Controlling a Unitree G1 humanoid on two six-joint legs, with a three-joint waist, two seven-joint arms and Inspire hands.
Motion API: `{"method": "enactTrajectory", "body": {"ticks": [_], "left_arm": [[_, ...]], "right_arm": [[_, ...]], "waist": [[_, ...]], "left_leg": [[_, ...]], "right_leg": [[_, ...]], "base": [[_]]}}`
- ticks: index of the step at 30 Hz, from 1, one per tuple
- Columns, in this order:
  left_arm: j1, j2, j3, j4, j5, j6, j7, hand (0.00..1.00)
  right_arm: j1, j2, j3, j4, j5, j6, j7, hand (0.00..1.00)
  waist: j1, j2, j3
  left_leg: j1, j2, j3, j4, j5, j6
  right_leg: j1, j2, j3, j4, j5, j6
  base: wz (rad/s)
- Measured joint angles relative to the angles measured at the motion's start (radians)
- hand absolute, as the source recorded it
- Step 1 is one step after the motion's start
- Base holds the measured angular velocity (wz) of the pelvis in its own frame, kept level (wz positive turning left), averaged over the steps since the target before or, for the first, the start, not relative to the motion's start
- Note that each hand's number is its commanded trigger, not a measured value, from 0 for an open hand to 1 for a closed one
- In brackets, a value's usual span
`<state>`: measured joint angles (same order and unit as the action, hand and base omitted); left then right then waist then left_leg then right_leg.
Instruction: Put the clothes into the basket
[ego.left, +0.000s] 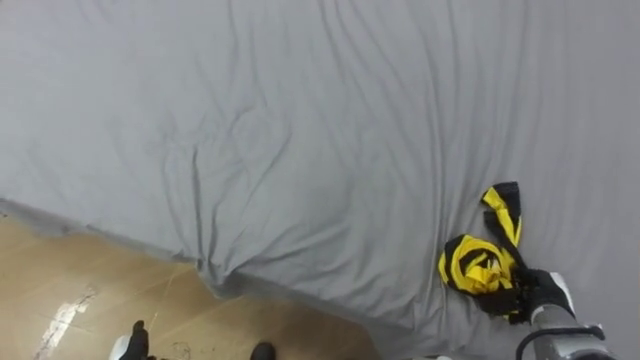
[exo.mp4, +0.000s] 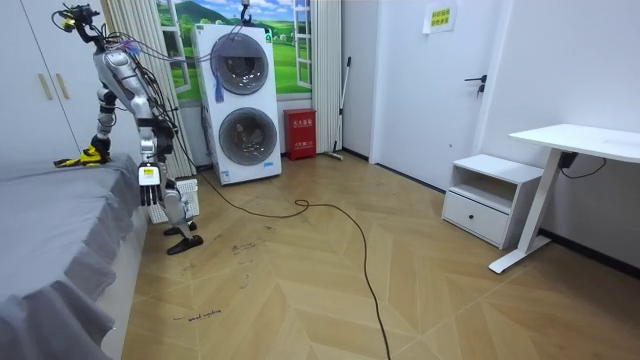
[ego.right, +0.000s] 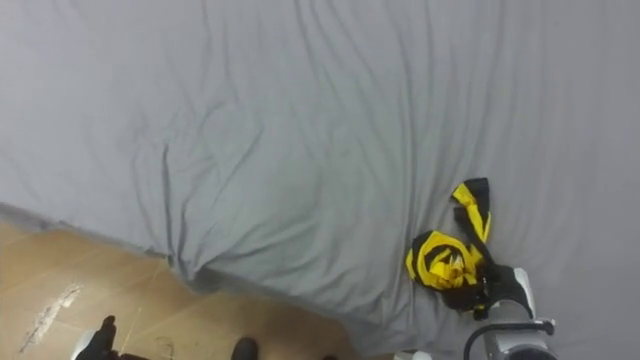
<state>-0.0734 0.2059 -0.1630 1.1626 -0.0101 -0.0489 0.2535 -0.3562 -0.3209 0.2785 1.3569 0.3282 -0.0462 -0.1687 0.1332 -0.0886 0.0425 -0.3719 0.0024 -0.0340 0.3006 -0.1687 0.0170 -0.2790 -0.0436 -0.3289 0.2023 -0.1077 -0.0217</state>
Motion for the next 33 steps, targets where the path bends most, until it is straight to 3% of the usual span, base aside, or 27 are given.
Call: {"method": "enactTrajectory", "body": {"ticks": [8,12,15,20,24,29,31,33], "left_arm": [[0.031,0.001,0.009,-0.006,0.003,-0.005,0.000,0.00],[0.083,0.001,0.053,-0.032,0.005,-0.026,0.004,0.00],[0.129,-0.002,0.083,-0.041,0.016,-0.036,0.006,0.00],[0.191,-0.001,0.088,-0.062,0.021,-0.036,0.012,0.00],[0.199,-0.007,0.121,-0.065,0.069,-0.036,0.019,0.00],[0.204,-0.018,0.159,-0.071,0.102,-0.034,0.019,0.00],[0.216,-0.019,0.163,-0.077,0.102,-0.016,0.020,0.00],[0.233,-0.024,0.182,-0.082,0.102,0.004,0.029,0.00]], "right_arm": [[0.044,0.002,-0.091,-0.006,0.125,-0.006,0.040,1.00],[0.114,0.003,-0.186,-0.134,0.228,-0.008,0.072,1.00],[0.188,0.003,-0.194,-0.252,0.257,-0.009,0.102,1.00],[0.276,0.003,-0.237,-0.431,0.264,-0.006,0.133,1.00],[0.304,0.001,-0.309,-0.529,0.253,-0.004,0.140,1.00],[0.361,-0.001,-0.408,-0.634,0.238,-0.007,0.139,1.00],[0.399,-0.002,-0.440,-0.679,0.234,-0.006,0.136,1.00],[0.424,-0.002,-0.488,-0.728,0.234,-0.003,0.128,1.00]], "waist": [[-0.006,0.007,-0.0156],[-0.024,0.021,-0.0295],[-0.039,0.024,-0.0349],[-0.110,0.018,-0.0377],[-0.157,0.006,-0.0388],[-0.186,0.003,-0.0368],[-0.201,0.002,-0.0382],[-0.243,0.004,-0.0368]], "left_leg": [[0.048,-0.001,0.008,-0.013,0.002,0.003],[0.115,-0.001,0.030,-0.046,0.002,0.003],[0.201,0.000,0.061,-0.093,0.010,0.003],[0.291,0.002,0.106,-0.130,0.011,0.003],[0.379,0.005,0.162,-0.159,0.010,0.004],[0.451,0.016,0.229,-0.177,-0.008,0.002],[0.457,0.021,0.250,-0.176,-0.014,0.001],[0.455,0.021,0.258,-0.177,-0.014,0.001]], "right_leg": [[0.039,-0.003,0.010,-0.001,0.000,0.000],[0.089,-0.002,0.026,-0.015,-0.001,0.003],[0.145,-0.001,0.056,-0.023,-0.005,0.008],[0.203,0.006,0.110,-0.036,-0.008,0.013],[0.252,0.014,0.178,-0.036,-0.013,0.019],[0.280,0.031,0.242,-0.035,-0.014,0.021],[0.282,0.036,0.255,-0.035,-0.014,0.020],[0.275,0.038,0.274,-0.032,-0.014,0.020]], "base": [[-0.03],[-0.12],[-0.25],[-0.28],[-0.44],[-0.42],[-0.26],[-0.15]]}}
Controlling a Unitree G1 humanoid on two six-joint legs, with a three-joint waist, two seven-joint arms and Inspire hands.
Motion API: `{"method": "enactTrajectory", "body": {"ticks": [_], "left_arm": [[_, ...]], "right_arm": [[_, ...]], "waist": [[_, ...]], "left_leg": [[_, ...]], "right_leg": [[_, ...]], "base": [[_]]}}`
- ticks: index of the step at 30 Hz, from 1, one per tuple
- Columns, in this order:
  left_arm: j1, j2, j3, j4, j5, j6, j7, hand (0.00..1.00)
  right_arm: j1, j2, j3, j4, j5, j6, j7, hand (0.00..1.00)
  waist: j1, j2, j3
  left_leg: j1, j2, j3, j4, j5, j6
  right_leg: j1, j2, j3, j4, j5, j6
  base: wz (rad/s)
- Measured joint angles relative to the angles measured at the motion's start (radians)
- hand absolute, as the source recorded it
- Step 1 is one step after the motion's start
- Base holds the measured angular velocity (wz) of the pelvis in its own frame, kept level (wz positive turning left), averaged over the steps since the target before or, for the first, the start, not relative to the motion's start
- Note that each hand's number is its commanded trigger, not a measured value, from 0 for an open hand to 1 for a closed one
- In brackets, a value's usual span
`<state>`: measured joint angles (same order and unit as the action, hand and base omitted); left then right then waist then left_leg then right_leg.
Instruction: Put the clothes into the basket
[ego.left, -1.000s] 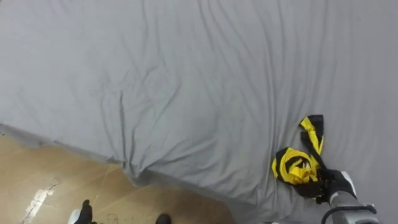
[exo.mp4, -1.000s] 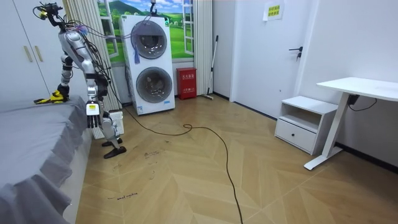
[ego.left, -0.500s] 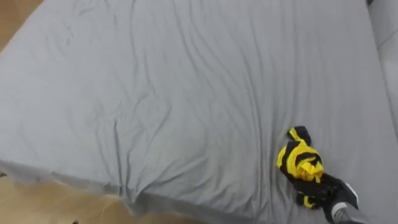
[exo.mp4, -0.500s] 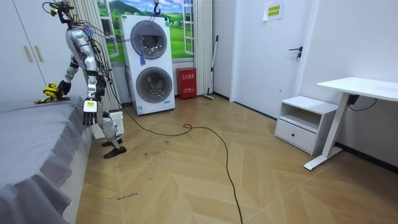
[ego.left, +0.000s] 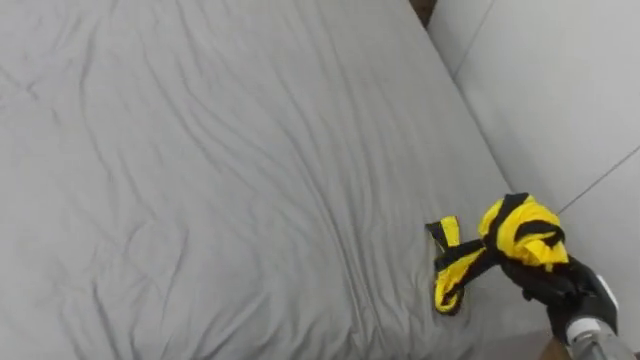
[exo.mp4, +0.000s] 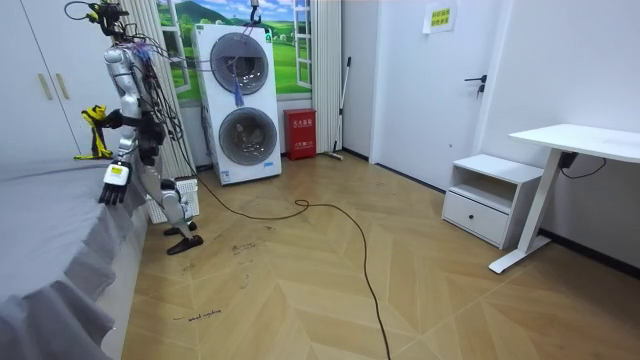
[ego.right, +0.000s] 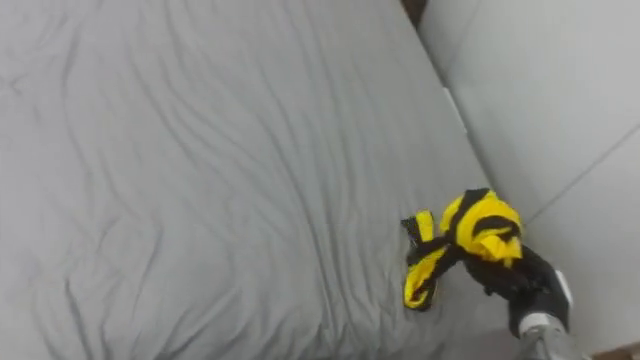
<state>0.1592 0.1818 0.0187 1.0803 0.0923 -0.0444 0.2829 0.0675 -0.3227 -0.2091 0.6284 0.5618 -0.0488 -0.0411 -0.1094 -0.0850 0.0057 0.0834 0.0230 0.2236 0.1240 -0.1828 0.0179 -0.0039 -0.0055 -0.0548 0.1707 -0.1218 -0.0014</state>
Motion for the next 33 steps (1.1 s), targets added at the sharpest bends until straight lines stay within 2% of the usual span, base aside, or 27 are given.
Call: {"method": "enactTrajectory", "body": {"ticks": [2,5,12,14,16,17,18,20,22,25,27,30,31,33], "left_arm": [[0.008,-0.005,0.004,0.000,0.000,0.017,0.016,0.00],[0.017,-0.011,0.016,0.002,0.000,0.044,0.034,0.00],[0.040,-0.009,0.041,-0.001,0.017,0.078,0.037,0.00],[0.055,-0.006,0.046,-0.001,0.045,0.085,0.037,0.00],[0.060,-0.005,0.051,-0.001,0.067,0.102,0.038,0.00],[0.063,-0.005,0.051,0.000,0.076,0.111,0.037,0.00],[0.066,-0.004,0.050,0.000,0.077,0.111,0.036,0.00],[0.069,0.001,0.041,0.000,0.077,0.112,0.032,0.00],[0.070,0.003,0.036,0.000,0.077,0.117,0.028,0.00],[0.072,0.006,0.017,0.000,0.076,0.130,0.006,0.00],[0.073,0.008,0.014,0.000,0.077,0.134,-0.016,0.00],[0.070,0.015,-0.008,0.001,0.063,0.135,-0.030,0.00],[0.067,0.015,-0.013,0.001,0.058,0.135,-0.030,0.00],[0.044,0.014,-0.027,0.015,0.044,0.135,-0.033,0.00]], "right_arm": [[0.000,0.000,-0.034,-0.008,0.001,0.000,-0.005,1.00],[0.008,-0.001,-0.072,-0.007,0.001,0.000,-0.014,1.00],[0.043,0.001,-0.130,0.030,-0.003,0.037,-0.009,1.00],[0.052,0.001,-0.142,0.030,-0.012,0.045,-0.007,1.00],[0.057,0.001,-0.158,0.040,-0.019,0.053,0.001,1.00],[0.064,0.001,-0.169,0.049,-0.019,0.054,0.000,1.00],[0.065,0.000,-0.173,0.068,-0.019,0.054,-0.001,1.00],[0.070,0.000,-0.174,0.086,-0.019,0.061,0.000,1.00],[0.068,0.000,-0.174,0.106,-0.024,0.064,0.000,1.00],[0.062,-0.005,-0.174,0.108,-0.062,0.064,0.000,1.00],[0.043,-0.023,-0.174,0.131,-0.085,0.063,-0.001,1.00],[-0.017,-0.052,-0.174,0.231,-0.110,0.057,-0.001,1.00],[-0.025,-0.055,-0.174,0.239,-0.109,0.057,0.000,0.73],[-0.062,-0.076,-0.174,0.285,-0.109,0.049,0.004,0.00]], "waist": [[-0.013,0.001,0.0002],[-0.036,0.003,0.0024],[-0.068,0.004,0.0082],[-0.085,0.006,0.0073],[-0.108,0.017,0.0030],[-0.109,0.017,0.0038],[-0.109,0.022,0.0011],[-0.110,0.027,0.0030],[-0.112,0.038,0.0029],[-0.123,0.070,0.0051],[-0.134,0.096,0.0054],[-0.154,0.122,0.0063],[-0.156,0.128,0.0066],[-0.162,0.154,0.0131]], "left_leg": [[0.006,0.003,0.025,-0.003,-0.001,-0.001],[0.017,0.009,0.046,-0.009,-0.005,-0.007],[0.013,0.023,0.093,-0.007,-0.013,-0.016],[0.009,0.026,0.102,-0.006,-0.014,-0.018],[0.004,0.027,0.107,-0.005,-0.014,-0.019],[0.002,0.027,0.113,-0.005,-0.014,-0.019],[-0.001,0.029,0.122,-0.004,-0.015,-0.020],[-0.005,0.030,0.131,-0.004,-0.015,-0.020],[-0.014,0.031,0.139,-0.004,-0.018,-0.021],[-0.041,0.034,0.160,0.010,-0.023,-0.020],[-0.062,0.033,0.168,0.012,-0.023,-0.020],[-0.108,0.031,0.178,0.026,-0.023,-0.020],[-0.119,0.031,0.182,0.029,-0.023,-0.019],[-0.160,0.028,0.187,0.034,-0.022,-0.017]], "right_leg": [[-0.010,0.006,0.024,0.001,0.000,-0.001],[-0.012,0.014,0.035,-0.002,0.001,-0.002],[-0.037,0.036,0.098,0.001,0.002,-0.009],[-0.048,0.041,0.110,0.003,0.003,-0.012],[-0.054,0.042,0.113,0.004,0.005,-0.014],[-0.058,0.044,0.115,0.004,0.006,-0.015],[-0.064,0.045,0.119,0.004,0.009,-0.016],[-0.072,0.047,0.124,0.006,0.012,-0.016],[-0.091,0.050,0.135,0.017,0.012,-0.016],[-0.121,0.055,0.154,0.018,0.022,-0.017],[-0.157,0.059,0.172,0.036,0.023,-0.016],[-0.214,0.059,0.184,0.062,0.023,-0.016],[-0.228,0.059,0.186,0.069,0.023,-0.015],[-0.274,0.058,0.192,0.093,0.022,-0.015]], "base": [[-0.34],[-0.24],[-0.20],[-0.20],[-0.12],[-0.13],[-0.17],[-0.16],[-0.18],[-0.24],[-0.20],[-0.15],[-0.15],[-0.15]]}}
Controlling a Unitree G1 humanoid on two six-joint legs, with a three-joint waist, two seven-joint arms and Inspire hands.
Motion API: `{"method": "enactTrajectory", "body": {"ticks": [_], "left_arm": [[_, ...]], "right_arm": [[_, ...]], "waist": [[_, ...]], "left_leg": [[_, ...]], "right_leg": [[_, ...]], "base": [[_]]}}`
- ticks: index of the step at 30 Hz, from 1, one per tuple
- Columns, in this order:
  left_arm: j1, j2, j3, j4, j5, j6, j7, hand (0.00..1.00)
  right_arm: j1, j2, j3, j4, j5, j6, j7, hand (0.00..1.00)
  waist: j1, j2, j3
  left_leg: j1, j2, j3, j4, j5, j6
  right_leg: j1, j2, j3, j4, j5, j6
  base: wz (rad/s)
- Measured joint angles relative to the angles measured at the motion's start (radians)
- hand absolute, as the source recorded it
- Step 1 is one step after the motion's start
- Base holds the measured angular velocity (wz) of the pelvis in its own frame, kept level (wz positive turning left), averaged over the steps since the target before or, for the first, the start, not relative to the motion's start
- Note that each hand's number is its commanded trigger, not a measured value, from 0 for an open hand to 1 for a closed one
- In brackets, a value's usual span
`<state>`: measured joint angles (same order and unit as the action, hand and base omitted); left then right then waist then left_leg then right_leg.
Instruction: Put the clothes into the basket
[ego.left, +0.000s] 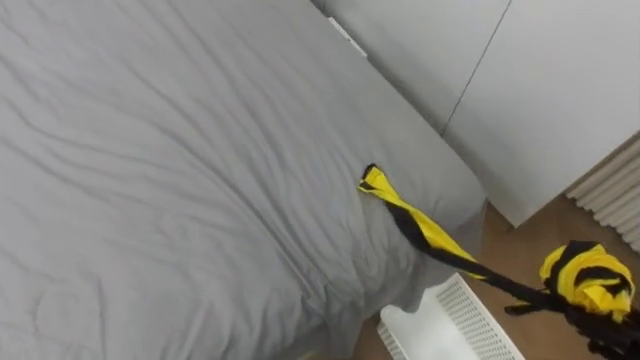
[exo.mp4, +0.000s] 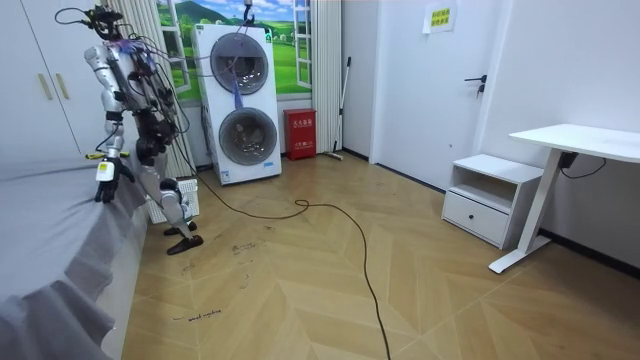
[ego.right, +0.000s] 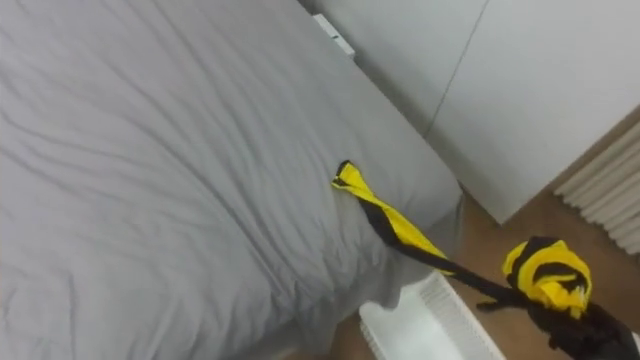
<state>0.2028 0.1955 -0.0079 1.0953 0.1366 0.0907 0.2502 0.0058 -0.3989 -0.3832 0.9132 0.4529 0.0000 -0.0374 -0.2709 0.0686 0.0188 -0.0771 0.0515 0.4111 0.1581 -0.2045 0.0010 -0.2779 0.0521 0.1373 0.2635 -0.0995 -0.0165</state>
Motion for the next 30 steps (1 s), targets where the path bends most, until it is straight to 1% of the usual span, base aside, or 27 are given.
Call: {"method": "enactTrajectory", "body": {"ticks": [1,3,4,5,8,10,12,13,16,17,18,20,22,23,24,27,30], "left_arm": [[-0.009,0.000,-0.006,0.006,-0.005,0.000,0.000,0.00],[-0.037,-0.001,-0.019,0.007,-0.016,0.000,0.000,0.00],[-0.045,-0.002,-0.022,0.008,-0.016,0.000,0.000,0.00],[-0.048,-0.001,-0.027,0.008,-0.018,0.000,0.001,0.00],[-0.058,-0.001,-0.057,0.010,-0.045,-0.001,0.005,0.00],[-0.064,0.011,-0.094,0.013,-0.049,-0.009,0.004,0.00],[-0.074,0.019,-0.118,0.013,-0.057,-0.010,0.005,0.00],[-0.078,0.019,-0.126,0.013,-0.063,-0.011,0.005,0.00],[-0.086,0.020,-0.133,0.013,-0.067,-0.012,0.003,0.00],[-0.089,0.020,-0.133,0.016,-0.067,-0.014,0.003,0.00],[-0.093,0.020,-0.133,0.023,-0.066,-0.022,0.003,0.00],[-0.094,0.021,-0.133,0.029,-0.067,-0.033,0.003,0.00],[-0.096,0.021,-0.133,0.033,-0.068,-0.037,0.006,0.00],[-0.100,0.022,-0.132,0.035,-0.069,-0.038,0.013,0.00],[-0.103,0.022,-0.133,0.037,-0.078,-0.042,0.023,0.00],[-0.107,0.022,-0.132,0.038,-0.100,-0.060,0.036,0.00],[-0.107,0.023,-0.131,0.040,-0.106,-0.069,0.047,0.00]], "right_arm": [[-0.012,-0.008,0.000,0.017,0.000,-0.003,0.001,0.00],[-0.059,-0.035,0.000,0.064,0.000,-0.012,-0.001,0.00],[-0.072,-0.040,0.000,0.068,0.000,-0.021,-0.003,0.00],[-0.074,-0.040,0.001,0.070,0.000,-0.029,-0.003,0.00],[-0.098,-0.042,0.008,0.101,-0.001,-0.040,0.004,0.00],[-0.115,-0.051,0.043,0.144,0.008,-0.050,0.009,0.00],[-0.115,-0.052,0.050,0.174,0.014,-0.055,0.022,0.00],[-0.112,-0.052,0.053,0.181,0.015,-0.054,0.029,0.00],[-0.111,-0.052,0.059,0.188,0.020,-0.054,0.036,0.00],[-0.113,-0.051,0.059,0.203,0.021,-0.055,0.037,0.00],[-0.115,-0.050,0.059,0.220,0.021,-0.055,0.036,0.00],[-0.116,-0.049,0.059,0.228,0.023,-0.055,0.035,0.00],[-0.116,-0.049,0.070,0.229,0.034,-0.057,0.028,0.00],[-0.116,-0.046,0.086,0.238,0.037,-0.068,0.026,0.00],[-0.119,-0.039,0.089,0.251,0.037,-0.071,0.027,0.00],[-0.113,-0.027,0.089,0.255,0.048,-0.071,0.027,0.00],[-0.112,-0.026,0.089,0.264,0.055,-0.074,0.025,0.00]], "waist": [[-0.001,0.006,0.0019],[-0.001,0.027,0.0080],[-0.001,0.032,0.0089],[-0.001,0.035,0.0070],[0.001,0.039,0.0065],[0.007,0.040,0.0066],[0.010,0.041,0.0064],[0.019,0.040,0.0067],[0.023,0.040,0.0069],[0.027,0.037,0.0075],[0.032,0.028,0.0108],[0.032,0.021,0.0122],[0.032,0.014,0.0116],[0.031,0.010,0.0095],[0.032,0.004,0.0085],[0.033,-0.009,0.0053],[0.033,-0.020,0.0035]], "left_leg": [[-0.011,-0.001,0.000,0.003,0.002,0.003],[-0.055,-0.010,0.006,0.009,0.008,0.010],[-0.070,-0.015,0.012,0.010,0.014,0.013],[-0.076,-0.015,0.012,0.010,0.016,0.013],[-0.087,-0.017,0.009,0.010,0.024,0.014],[-0.103,-0.018,0.004,0.013,0.024,0.015],[-0.113,-0.020,-0.005,0.015,0.026,0.017],[-0.115,-0.024,-0.004,0.015,0.026,0.017],[-0.126,-0.030,-0.004,0.018,0.028,0.021],[-0.126,-0.031,-0.004,0.020,0.029,0.021],[-0.127,-0.031,-0.004,0.025,0.029,0.021],[-0.129,-0.032,-0.005,0.031,0.029,0.021],[-0.133,-0.032,-0.007,0.035,0.029,0.021],[-0.139,-0.030,-0.012,0.046,0.029,0.021],[-0.141,-0.029,-0.018,0.047,0.029,0.021],[-0.146,-0.029,-0.036,0.046,0.029,0.021],[-0.145,-0.029,-0.040,0.047,0.029,0.021]], "right_leg": [[-0.013,-0.002,0.000,0.006,0.000,0.000],[-0.073,-0.009,0.001,0.038,-0.004,0.002],[-0.096,-0.013,0.004,0.051,-0.012,0.002],[-0.102,-0.014,0.004,0.051,-0.012,0.002],[-0.113,-0.014,0.012,0.051,-0.012,0.002],[-0.127,-0.017,0.005,0.051,-0.012,0.002],[-0.136,-0.020,0.001,0.054,-0.012,0.003],[-0.145,-0.023,0.000,0.067,-0.012,0.003],[-0.162,-0.030,-0.002,0.084,-0.018,0.005],[-0.163,-0.031,-0.002,0.087,-0.019,0.006],[-0.163,-0.032,-0.001,0.090,-0.022,0.007],[-0.164,-0.034,-0.002,0.096,-0.028,0.009],[-0.165,-0.035,-0.004,0.098,-0.029,0.009],[-0.165,-0.036,-0.008,0.098,-0.029,0.008],[-0.165,-0.036,-0.012,0.098,-0.028,0.007],[-0.165,-0.033,-0.014,0.098,-0.029,0.007],[-0.160,-0.035,-0.017,0.097,-0.029,0.007]], "base": [[-0.08],[-0.02],[0.00],[0.00],[0.00],[0.06],[0.10],[0.00],[-0.02],[0.00],[0.03],[0.04],[0.03],[0.10],[0.13],[0.16],[0.07]]}}
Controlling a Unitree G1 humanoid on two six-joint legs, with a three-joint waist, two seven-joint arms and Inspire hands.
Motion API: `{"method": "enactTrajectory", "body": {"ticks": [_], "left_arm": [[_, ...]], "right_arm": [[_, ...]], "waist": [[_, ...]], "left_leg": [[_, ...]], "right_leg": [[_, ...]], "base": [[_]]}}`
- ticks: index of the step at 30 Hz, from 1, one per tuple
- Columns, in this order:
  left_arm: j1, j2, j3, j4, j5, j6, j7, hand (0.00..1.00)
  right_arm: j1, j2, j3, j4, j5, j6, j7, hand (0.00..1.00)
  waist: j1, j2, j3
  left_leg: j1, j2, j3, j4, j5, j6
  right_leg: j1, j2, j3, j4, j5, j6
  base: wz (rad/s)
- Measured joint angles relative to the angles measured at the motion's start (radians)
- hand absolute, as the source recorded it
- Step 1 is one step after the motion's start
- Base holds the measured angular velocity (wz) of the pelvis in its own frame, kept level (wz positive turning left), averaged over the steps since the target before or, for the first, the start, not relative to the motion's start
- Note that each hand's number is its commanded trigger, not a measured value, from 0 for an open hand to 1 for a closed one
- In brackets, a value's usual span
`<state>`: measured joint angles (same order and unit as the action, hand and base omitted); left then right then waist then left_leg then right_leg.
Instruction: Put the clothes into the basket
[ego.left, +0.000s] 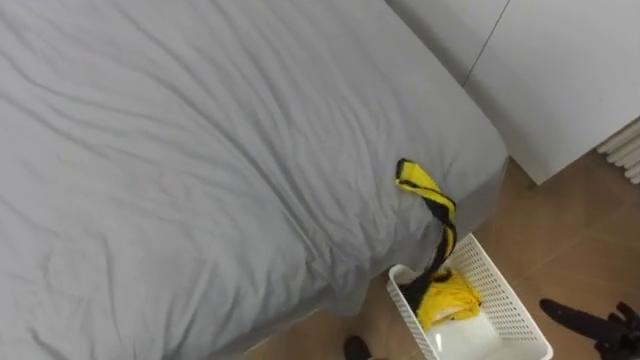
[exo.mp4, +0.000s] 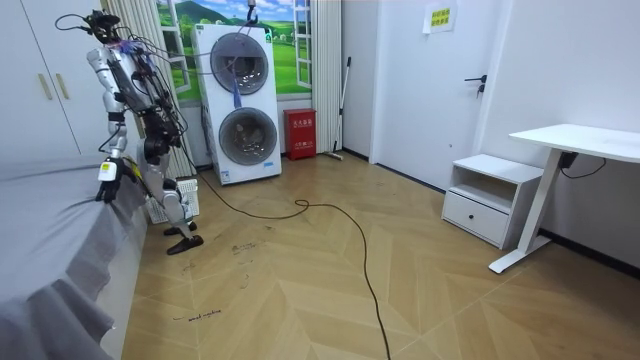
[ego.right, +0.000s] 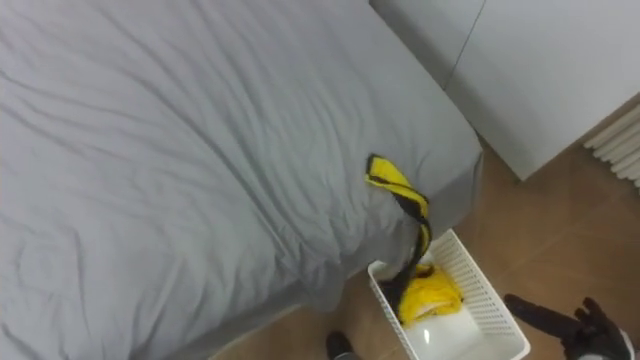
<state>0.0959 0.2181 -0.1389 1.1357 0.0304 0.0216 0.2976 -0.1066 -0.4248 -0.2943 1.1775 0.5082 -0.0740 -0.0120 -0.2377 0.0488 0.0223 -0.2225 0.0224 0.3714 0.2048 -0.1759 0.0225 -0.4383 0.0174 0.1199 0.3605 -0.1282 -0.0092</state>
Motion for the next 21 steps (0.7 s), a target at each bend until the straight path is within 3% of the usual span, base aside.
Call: {"method": "enactTrajectory", "body": {"ticks": [7,13,17,21], "left_arm": [[-0.006,0.000,-0.004,0.003,-0.022,-0.010,0.000,0.00],[-0.004,0.008,-0.004,0.004,-0.039,-0.020,0.005,0.00],[0.005,0.008,-0.004,0.002,-0.038,-0.021,0.003,0.00],[0.006,0.008,-0.004,-0.002,-0.035,-0.022,-0.017,0.00]], "right_arm": [[0.010,0.000,0.000,0.000,0.011,-0.001,-0.030,0.00],[0.024,0.000,0.007,0.000,0.056,-0.001,-0.041,0.00],[0.060,0.003,0.044,-0.013,0.102,-0.001,-0.043,0.00],[0.084,0.036,0.078,-0.014,0.111,0.002,-0.038,0.00]], "waist": [[-0.001,-0.002,0.0000],[-0.001,-0.025,-0.0014],[0.010,-0.031,-0.0039],[0.027,-0.037,-0.0063]], "left_leg": [[0.000,-0.002,-0.018,0.001,0.001,0.001],[0.012,0.000,-0.025,0.003,0.001,0.001],[0.049,0.005,-0.040,0.000,0.001,0.001],[0.106,0.006,-0.071,-0.025,0.000,-0.001]], "right_leg": [[0.008,-0.013,-0.033,0.001,0.000,-0.003],[0.027,-0.014,-0.043,0.000,-0.006,-0.006],[0.084,-0.014,-0.064,-0.034,-0.005,-0.006],[0.164,-0.017,-0.100,-0.074,-0.002,-0.006]], "base": [[0.08],[0.07],[0.08],[0.23]]}}
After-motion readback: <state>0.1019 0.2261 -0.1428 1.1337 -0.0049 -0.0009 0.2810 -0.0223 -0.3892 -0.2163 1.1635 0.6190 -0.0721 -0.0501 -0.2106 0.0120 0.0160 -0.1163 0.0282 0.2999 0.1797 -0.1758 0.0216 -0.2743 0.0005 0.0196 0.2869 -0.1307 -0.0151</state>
